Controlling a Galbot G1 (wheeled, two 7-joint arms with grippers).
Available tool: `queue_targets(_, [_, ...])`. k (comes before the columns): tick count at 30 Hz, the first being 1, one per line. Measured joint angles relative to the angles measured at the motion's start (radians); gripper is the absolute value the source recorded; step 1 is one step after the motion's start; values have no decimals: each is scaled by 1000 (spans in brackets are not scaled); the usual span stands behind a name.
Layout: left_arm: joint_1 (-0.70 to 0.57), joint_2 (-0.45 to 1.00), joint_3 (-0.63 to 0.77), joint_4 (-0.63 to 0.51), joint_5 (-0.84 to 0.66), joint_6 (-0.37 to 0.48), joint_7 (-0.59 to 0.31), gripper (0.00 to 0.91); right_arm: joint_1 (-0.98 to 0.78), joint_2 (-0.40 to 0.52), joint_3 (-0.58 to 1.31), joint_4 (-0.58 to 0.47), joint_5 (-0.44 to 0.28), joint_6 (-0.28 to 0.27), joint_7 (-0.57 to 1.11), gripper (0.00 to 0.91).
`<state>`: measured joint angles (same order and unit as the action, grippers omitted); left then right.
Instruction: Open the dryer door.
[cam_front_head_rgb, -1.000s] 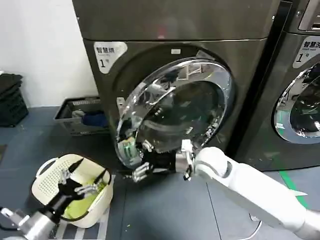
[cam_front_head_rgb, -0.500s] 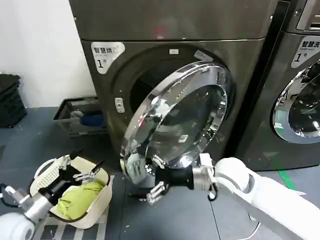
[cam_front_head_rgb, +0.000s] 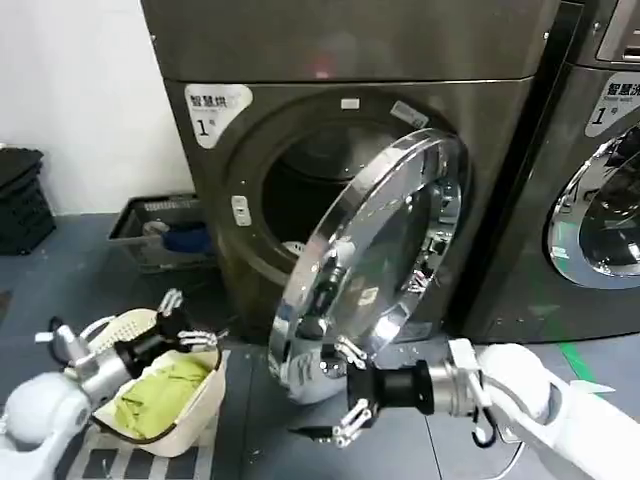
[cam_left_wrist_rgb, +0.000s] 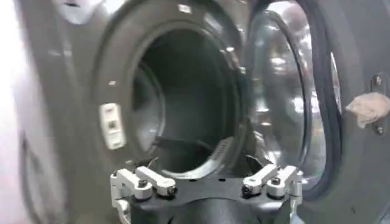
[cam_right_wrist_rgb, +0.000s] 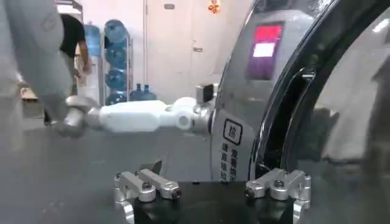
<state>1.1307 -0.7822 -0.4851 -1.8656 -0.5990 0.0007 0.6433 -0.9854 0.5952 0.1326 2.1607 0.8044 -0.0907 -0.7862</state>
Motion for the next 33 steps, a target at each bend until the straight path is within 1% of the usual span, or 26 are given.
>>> queue_targets(7, [-181, 5, 207, 42, 2, -15, 33, 907, -171, 2, 171, 32, -1, 15, 48, 907])
queue_targets(15, [-367, -24, 429, 68, 20, -28, 49, 907, -375, 37, 390, 19, -65, 42, 83, 907])
queue_targets(18, [-420, -42, 496, 81, 23, -33, 49, 907, -467, 57, 479, 25, -76, 54, 99, 907])
queue_targets(24, [-501, -84, 596, 95, 25, -36, 49, 907, -674, 129, 704, 62, -96, 96, 179, 907])
queue_targets(28, [-538, -118, 654, 99, 27, -41, 58, 907, -800, 203, 834, 96, -112, 121, 246, 907])
queue_targets(33, [-573, -151, 704, 99, 34, -48, 63, 907, -934, 312, 960, 141, -177, 135, 324, 907])
